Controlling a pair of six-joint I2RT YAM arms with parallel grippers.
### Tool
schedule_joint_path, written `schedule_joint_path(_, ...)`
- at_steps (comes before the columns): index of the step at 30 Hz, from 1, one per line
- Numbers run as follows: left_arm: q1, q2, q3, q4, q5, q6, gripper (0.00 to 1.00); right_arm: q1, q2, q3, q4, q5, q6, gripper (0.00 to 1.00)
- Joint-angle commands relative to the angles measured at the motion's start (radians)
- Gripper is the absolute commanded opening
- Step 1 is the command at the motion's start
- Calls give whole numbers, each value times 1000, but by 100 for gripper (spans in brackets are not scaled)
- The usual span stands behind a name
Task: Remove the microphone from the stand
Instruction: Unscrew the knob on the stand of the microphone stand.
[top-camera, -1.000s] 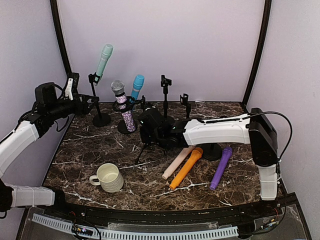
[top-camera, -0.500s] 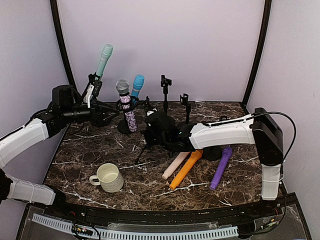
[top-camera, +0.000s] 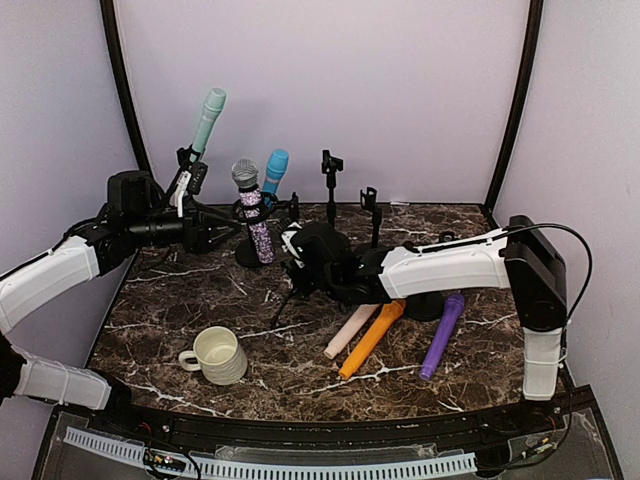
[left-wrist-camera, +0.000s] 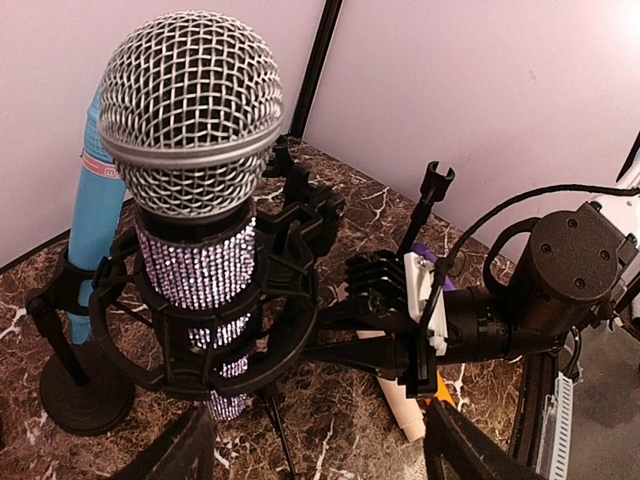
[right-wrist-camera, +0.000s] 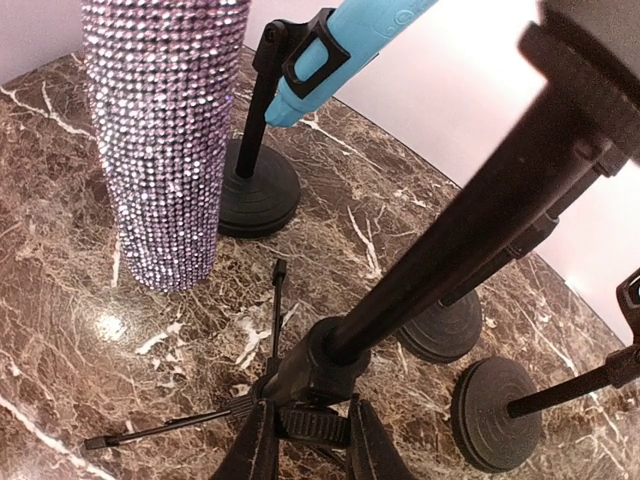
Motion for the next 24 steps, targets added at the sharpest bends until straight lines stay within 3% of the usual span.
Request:
schedule_joint_path(1, -5, -7, 16, 20, -11, 4, 74, 2, 17, 0, -146, -23, -170, 13)
schedule_joint_path(11, -5, -25, 15, 14, -30, -1, 74, 21, 4, -5, -177, 43, -318, 18)
schedule_joint_path(17, -5, -47, 7, 18, -56, -1, 74, 20, -82, -58, -116, -55, -228, 55)
schedule_joint_path(24, -5, -58, -1, 28, -73, -2, 74, 20, -247, -172, -28, -165, -72, 70)
